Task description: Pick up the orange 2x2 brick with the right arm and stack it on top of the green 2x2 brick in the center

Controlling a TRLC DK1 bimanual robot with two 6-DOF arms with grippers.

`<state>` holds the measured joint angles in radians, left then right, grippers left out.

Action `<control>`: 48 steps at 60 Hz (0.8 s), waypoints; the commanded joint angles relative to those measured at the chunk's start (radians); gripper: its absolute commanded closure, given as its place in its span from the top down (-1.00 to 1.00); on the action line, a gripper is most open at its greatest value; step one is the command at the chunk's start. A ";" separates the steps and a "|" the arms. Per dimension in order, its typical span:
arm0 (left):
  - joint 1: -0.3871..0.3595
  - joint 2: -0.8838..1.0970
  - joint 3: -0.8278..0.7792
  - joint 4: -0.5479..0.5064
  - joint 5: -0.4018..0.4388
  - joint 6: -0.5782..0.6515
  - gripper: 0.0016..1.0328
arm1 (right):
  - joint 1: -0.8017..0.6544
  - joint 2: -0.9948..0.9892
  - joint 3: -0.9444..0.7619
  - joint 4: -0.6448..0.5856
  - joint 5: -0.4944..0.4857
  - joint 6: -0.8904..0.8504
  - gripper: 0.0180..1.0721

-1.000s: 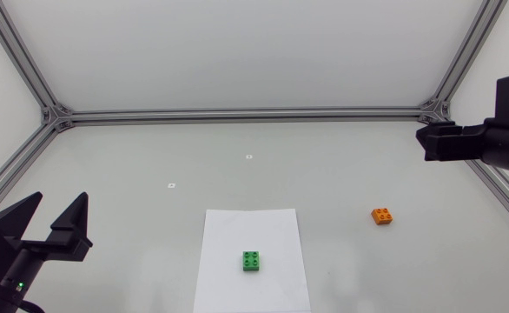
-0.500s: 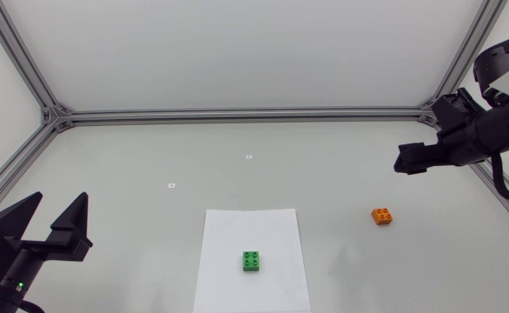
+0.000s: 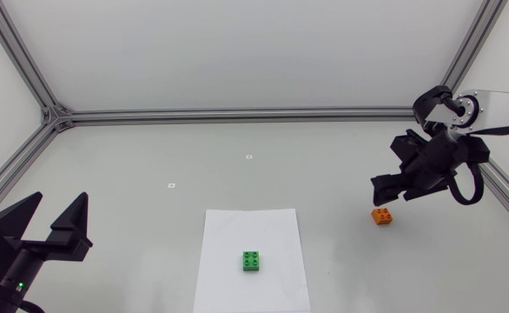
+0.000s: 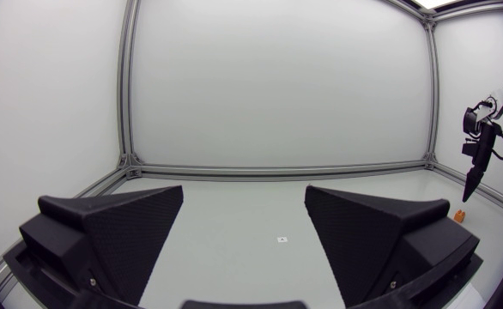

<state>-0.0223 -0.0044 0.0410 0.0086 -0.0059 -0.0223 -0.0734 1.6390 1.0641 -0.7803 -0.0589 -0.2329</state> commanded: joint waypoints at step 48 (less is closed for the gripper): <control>0.002 -0.008 -0.041 -0.015 0.004 0.013 0.92 | -0.008 0.151 -0.064 0.111 0.045 0.018 0.69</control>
<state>-0.0227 -0.0044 0.0410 0.0086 -0.0055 -0.0223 -0.0746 1.7634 1.0206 -0.6754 -0.0216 -0.2317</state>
